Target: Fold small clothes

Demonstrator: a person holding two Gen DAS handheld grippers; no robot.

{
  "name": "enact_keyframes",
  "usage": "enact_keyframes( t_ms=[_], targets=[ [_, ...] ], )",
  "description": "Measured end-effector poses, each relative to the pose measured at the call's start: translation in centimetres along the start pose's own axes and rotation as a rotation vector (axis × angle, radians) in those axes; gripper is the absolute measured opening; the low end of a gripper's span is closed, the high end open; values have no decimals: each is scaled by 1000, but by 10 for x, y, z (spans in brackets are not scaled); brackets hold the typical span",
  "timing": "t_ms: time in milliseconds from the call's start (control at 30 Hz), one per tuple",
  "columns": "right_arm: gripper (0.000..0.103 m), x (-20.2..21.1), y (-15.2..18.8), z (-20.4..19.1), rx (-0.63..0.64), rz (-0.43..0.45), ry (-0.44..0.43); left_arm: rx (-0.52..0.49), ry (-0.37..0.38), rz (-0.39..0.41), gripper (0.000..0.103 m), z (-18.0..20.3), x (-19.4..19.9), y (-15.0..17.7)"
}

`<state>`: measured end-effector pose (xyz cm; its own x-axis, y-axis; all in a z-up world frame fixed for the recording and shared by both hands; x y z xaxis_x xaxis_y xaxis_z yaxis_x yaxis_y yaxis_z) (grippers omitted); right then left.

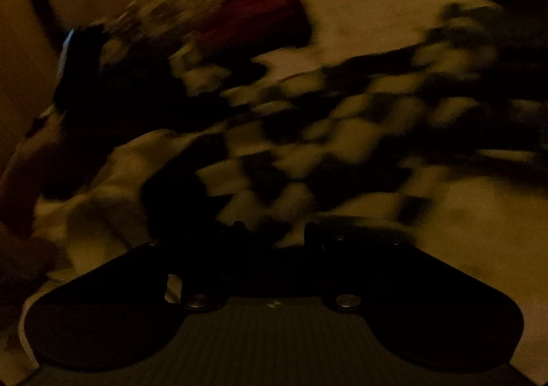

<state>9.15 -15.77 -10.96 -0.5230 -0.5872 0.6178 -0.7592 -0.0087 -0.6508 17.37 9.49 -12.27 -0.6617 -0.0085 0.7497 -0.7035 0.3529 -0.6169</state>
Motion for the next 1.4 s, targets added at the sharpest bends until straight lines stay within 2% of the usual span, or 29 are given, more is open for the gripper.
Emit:
enact_keyframes(
  t_ms=[100,167,200,267,367,533,567,667,700,733,767,800,867,967,1033,1133,1200,1300,1400],
  targets=[
    [78,37,1,37,37,37,207,21,67,-21,99,-6,5,20],
    [80,49,6,58,36,34,291,17,54,-36,99,-12,7,29],
    [80,52,9,64,18,36,297,18,54,-41,99,-15,7,32],
    [80,53,13,70,-33,40,238,30,57,-62,99,-20,6,39],
    [79,38,18,55,-48,20,108,37,57,-71,99,-25,6,44],
    [79,-5,20,39,-18,-45,60,43,128,-87,99,-22,-1,46],
    [79,-12,21,39,-17,-57,59,43,157,-90,94,-19,-4,47],
    [78,-24,25,42,-28,-85,59,64,193,-137,58,-12,-17,52],
    [73,-26,25,43,-39,-88,48,69,219,-146,43,-8,-18,54],
    [66,-29,27,43,-45,-96,35,73,240,-161,35,-4,-20,56],
    [46,-32,29,42,-40,-105,26,72,253,-170,26,1,-20,58],
    [28,-32,30,42,-36,-108,27,66,250,-166,22,5,-21,59],
    [16,-33,33,44,-48,-107,19,61,233,-154,15,10,-20,59],
    [11,-26,31,44,-80,-78,-19,112,260,-118,14,5,-8,48],
    [10,-6,22,40,-120,-18,-56,142,277,-76,13,-4,11,36],
    [10,45,2,31,-200,76,-133,144,297,-15,13,-15,44,19],
    [10,92,-12,21,-192,141,-138,125,298,2,13,-17,62,14],
    [9,147,-18,11,-182,184,-122,92,324,-33,13,-11,72,19],
    [9,173,-1,13,-181,166,-40,57,346,-110,13,2,66,41]
  ],
)
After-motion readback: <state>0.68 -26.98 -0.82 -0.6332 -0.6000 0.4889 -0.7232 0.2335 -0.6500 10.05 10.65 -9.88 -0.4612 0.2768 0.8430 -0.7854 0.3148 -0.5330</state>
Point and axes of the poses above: each gripper's, at about its wrist camera, not at the fingertips, and x roughly against the way its jaws point, z to its right, y to its underside, the point moved 8 cm from there along -x, roughly the way its jaws point, and after that the axes turned 8 degrees about -y, right-handed, at the moved point
